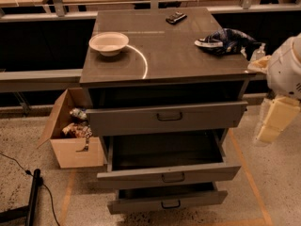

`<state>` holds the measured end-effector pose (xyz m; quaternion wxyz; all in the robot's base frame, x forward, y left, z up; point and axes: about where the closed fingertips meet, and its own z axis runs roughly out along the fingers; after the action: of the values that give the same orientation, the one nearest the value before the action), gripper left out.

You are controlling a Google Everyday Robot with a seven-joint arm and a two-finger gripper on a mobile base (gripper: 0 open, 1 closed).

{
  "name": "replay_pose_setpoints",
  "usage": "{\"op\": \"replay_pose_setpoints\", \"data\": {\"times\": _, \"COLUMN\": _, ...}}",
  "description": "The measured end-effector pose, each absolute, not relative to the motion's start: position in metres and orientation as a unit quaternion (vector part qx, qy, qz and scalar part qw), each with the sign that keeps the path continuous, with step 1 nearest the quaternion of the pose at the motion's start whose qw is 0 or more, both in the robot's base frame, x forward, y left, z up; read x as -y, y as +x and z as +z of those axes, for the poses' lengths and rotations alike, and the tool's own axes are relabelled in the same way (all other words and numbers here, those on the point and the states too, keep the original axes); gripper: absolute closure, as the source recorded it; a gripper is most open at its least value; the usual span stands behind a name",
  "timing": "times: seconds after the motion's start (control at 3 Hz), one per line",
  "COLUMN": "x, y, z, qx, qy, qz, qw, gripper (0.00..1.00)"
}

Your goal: Open top drawer

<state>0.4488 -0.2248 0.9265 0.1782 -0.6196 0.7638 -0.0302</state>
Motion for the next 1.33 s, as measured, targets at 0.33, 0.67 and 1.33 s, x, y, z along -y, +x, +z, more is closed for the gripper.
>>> {"op": "replay_pose_setpoints", "data": {"times": 0.33, "x": 0.224, "y": 0.480, "z": 0.866, "qx": -0.741, "qy": -0.638, "qz": -0.003, "qw": 0.210, "gripper": 0.00}}
{"op": "replay_pose_setpoints", "data": {"times": 0.67, "x": 0.215, "y": 0.509, "z": 0.819, "qx": -0.718, "qy": -0.659, "qz": 0.008, "qw": 0.225, "gripper": 0.00}}
{"op": "replay_pose_setpoints", "data": {"times": 1.33, "x": 0.197, "y": 0.553, "z": 0.756, "qx": -0.688, "qy": -0.689, "qz": 0.027, "qw": 0.225, "gripper": 0.00}}
